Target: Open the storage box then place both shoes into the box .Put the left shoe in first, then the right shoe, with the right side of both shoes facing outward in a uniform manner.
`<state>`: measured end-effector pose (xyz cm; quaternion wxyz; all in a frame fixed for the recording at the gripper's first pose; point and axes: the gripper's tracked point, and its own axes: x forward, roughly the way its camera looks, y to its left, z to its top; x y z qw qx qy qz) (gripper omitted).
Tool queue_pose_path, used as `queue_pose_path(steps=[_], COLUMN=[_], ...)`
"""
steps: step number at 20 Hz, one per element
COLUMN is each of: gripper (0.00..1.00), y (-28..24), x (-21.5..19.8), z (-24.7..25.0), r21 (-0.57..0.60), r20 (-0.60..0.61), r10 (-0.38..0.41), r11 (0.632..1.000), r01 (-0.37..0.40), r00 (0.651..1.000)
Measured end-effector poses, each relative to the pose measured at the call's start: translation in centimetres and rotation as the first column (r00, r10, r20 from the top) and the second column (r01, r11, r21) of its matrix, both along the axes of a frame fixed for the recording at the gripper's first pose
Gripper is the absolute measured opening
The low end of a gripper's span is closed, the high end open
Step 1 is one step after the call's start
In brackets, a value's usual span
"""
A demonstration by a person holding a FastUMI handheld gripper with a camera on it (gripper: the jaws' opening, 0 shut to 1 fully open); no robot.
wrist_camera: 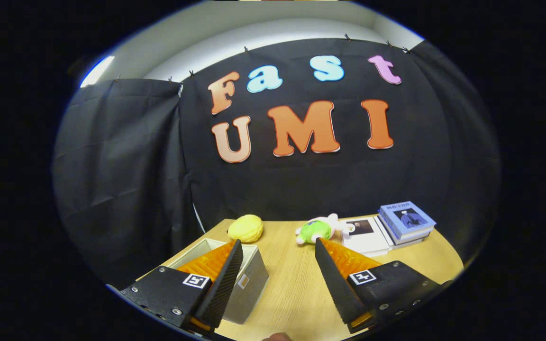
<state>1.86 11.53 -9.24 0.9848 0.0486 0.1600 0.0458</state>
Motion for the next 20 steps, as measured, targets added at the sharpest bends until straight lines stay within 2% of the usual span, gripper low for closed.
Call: queue_pose_path(steps=[3, 6, 11, 16, 20], gripper=[0.97, 0.97, 0.97, 0.97, 0.97], y=[-3.0, -6.6, -10.7, -13.4, -14.0], x=[-1.8, -3.0, -5.2, -7.0, -7.6], z=[1.7, 4.2, 8.8, 10.5, 10.6], r21=[-0.059, -0.104, -0.108, -0.143, -0.121], r20=[0.076, 0.164, 0.293, 0.335, 0.324], r10=[0.003, -0.045, -0.091, -0.135, -0.137], r11=[0.998, 0.993, 0.986, 0.971, 0.975], r01=[0.002, 0.062, 0.127, 0.192, 0.185], r00=[0.997, 0.985, 0.952, 0.933, 0.936])
